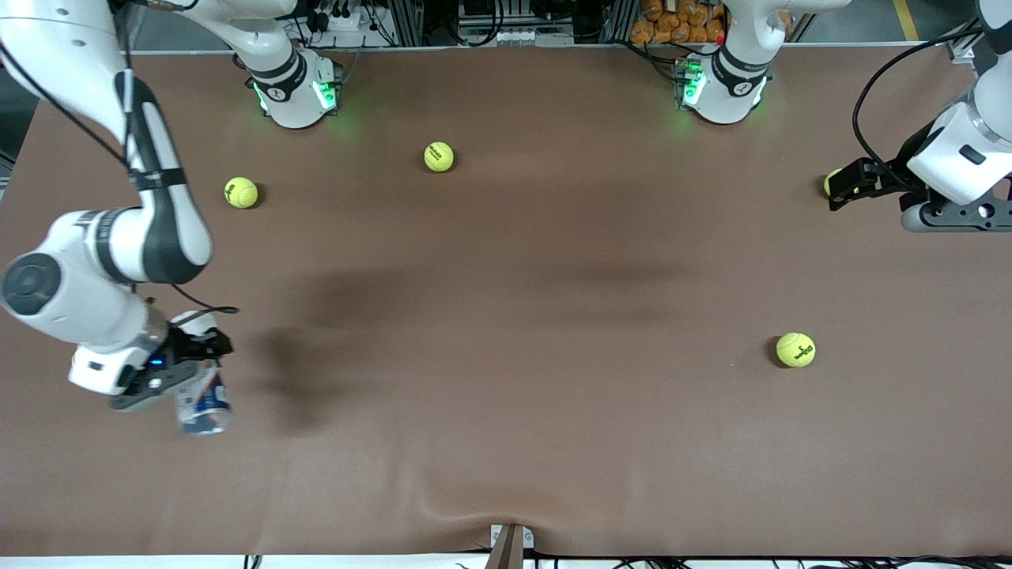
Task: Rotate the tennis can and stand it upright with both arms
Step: 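Lift the can with the right gripper and carry it to mid-table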
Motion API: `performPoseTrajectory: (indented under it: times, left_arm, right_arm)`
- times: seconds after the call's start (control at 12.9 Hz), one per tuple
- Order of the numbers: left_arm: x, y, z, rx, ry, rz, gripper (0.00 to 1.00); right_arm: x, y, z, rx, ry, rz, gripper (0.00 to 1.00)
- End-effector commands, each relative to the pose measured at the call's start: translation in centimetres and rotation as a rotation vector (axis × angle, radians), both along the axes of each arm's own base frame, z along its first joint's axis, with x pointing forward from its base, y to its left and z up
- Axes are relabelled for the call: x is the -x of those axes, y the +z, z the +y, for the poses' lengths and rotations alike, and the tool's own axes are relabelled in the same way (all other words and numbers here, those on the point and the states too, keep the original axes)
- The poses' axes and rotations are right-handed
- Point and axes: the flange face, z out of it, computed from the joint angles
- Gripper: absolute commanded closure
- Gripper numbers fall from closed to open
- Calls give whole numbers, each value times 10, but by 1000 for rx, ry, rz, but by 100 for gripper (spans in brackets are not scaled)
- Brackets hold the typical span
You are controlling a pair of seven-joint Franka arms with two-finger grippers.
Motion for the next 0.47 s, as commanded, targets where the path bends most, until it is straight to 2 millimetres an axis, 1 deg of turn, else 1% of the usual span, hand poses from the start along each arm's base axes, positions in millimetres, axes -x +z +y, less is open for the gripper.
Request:
performPoseTrajectory:
  times: [0.0,0.16,0.23,0.31,0.39]
  left_arm:
    - [-3,6,1,-1,-19,-14,0]
    - [-2,6,0,-1,-21,-15,0]
    - [-2,6,1,-1,-19,-15,0]
    - [-2,7,0,-1,-21,-17,0]
    - [-2,6,1,-1,-19,-16,0]
  right_arm:
    - [12,3,95,7,155,3,52]
    - [27,5,176,10,280,-19,52]
    - [36,5,202,10,322,-19,52]
    - [43,-3,224,13,358,-11,51]
    - [50,-13,245,14,388,0,49]
